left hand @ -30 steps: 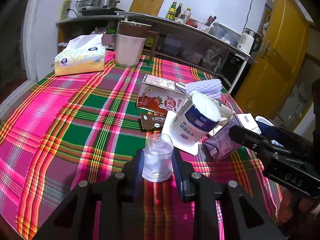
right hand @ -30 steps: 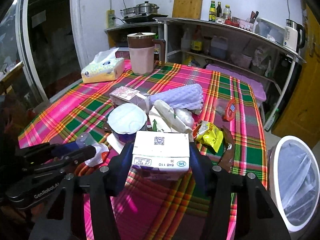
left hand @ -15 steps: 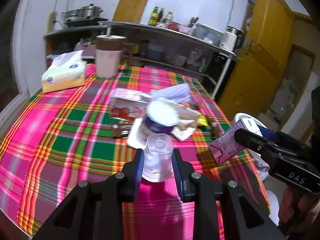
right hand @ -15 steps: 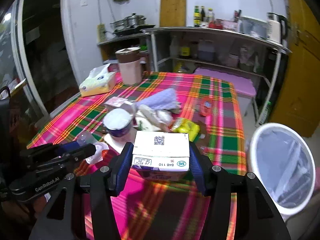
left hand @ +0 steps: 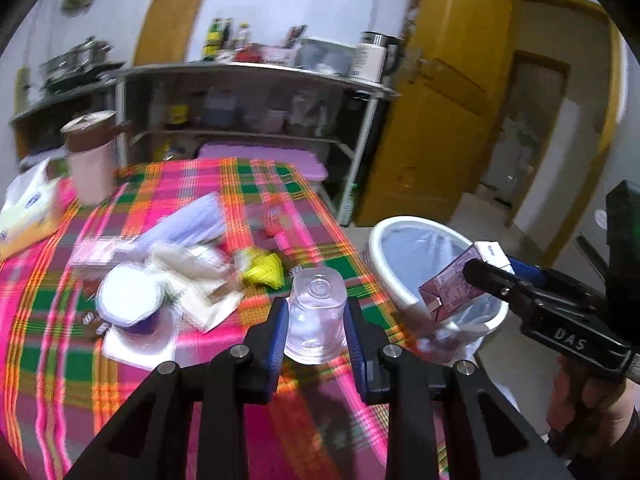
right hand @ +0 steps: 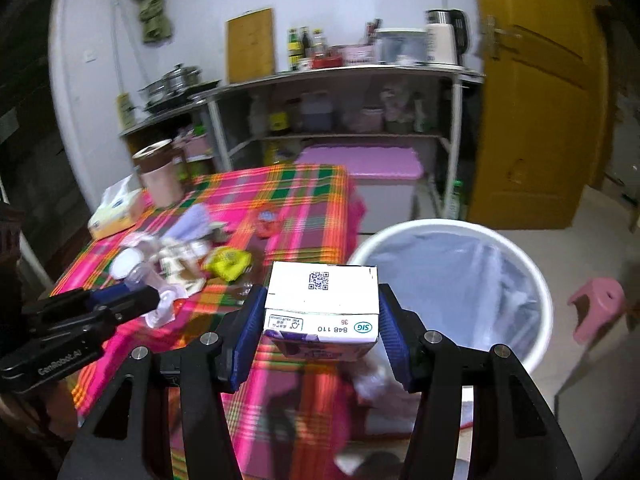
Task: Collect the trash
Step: 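Carry the carton over the bin and open the right tool to drop it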
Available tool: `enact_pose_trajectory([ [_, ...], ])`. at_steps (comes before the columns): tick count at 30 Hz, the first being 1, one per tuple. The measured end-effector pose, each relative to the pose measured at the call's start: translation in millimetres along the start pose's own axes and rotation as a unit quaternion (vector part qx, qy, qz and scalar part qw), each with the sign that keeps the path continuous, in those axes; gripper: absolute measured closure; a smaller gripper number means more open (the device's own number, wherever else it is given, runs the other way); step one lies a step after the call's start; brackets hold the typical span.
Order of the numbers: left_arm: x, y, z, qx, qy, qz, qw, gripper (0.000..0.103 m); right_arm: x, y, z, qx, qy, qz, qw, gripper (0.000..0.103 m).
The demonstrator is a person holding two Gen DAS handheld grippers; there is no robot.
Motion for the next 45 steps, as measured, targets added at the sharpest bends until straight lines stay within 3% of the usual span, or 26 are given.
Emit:
enact_pose_trajectory([
  [11,74,76,27,-0.026,0.055,-0.07,0.9957,0.074,85,19,-12,-0.021,0.05,-0.056,0.997,0.047],
  [23,104,145,13,-0.086,0.07,-0.106,0.9881,0.074,121,45,-32,-0.062,0.068,-0.06,0.994,0.047],
  [29,108,154,6,-0.099,0.077,-0.109,0.9861,0.074,120,51,-39,-0.078,0.071,-0.05,0.993,0.047],
  [34,107,152,6,-0.096,0.077,-0.107,0.9866,0.066,117,51,-40,-0.077,0.072,-0.047,0.993,0.046],
  [45,99,130,8,-0.081,0.053,-0.103,0.99,0.065,110,38,-37,-0.063,0.071,-0.044,0.994,0.045],
])
Point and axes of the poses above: each gripper's, at about its wrist camera, not at the fingertips, and y roughly the way its jaws point, x to its right, z to its top, the point moved 10 cm from there along y, roughly the way its jaws point, and after that the axes turned 9 degrees about -z, right-handed, at the moved point
